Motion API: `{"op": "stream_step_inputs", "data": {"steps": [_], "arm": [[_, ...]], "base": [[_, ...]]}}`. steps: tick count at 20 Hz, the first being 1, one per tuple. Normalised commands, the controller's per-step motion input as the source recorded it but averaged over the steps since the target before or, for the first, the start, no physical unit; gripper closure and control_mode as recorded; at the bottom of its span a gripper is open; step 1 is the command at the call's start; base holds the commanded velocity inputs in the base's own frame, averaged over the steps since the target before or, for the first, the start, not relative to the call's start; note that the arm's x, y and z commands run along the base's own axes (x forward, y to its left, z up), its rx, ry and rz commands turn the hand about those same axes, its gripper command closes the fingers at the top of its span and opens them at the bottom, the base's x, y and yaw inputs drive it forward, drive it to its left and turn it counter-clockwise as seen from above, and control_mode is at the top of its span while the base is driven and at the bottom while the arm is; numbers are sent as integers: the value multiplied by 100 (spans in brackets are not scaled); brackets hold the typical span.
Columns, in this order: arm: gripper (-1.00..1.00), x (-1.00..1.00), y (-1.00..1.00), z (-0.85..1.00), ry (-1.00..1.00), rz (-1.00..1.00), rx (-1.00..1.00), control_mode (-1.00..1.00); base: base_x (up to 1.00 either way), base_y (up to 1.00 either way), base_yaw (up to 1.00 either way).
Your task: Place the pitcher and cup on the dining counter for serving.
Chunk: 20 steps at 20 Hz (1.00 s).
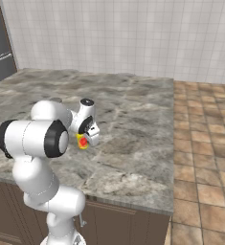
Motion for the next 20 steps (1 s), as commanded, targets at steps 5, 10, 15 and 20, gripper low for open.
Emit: {"op": "stream_step_inputs", "data": {"steps": [5,10,15,20], "arm": [[-100,-30,0,81,-11,0,0,-100],[-100,-60,0,96,-27,0,0,-100],[-100,-96,0,70,-32,0,0,-100],[-100,-100,0,41,-35,0,0,-100]], "base": [[0,0,0],[0,0,0],[0,0,0],[0,0,0]]}}
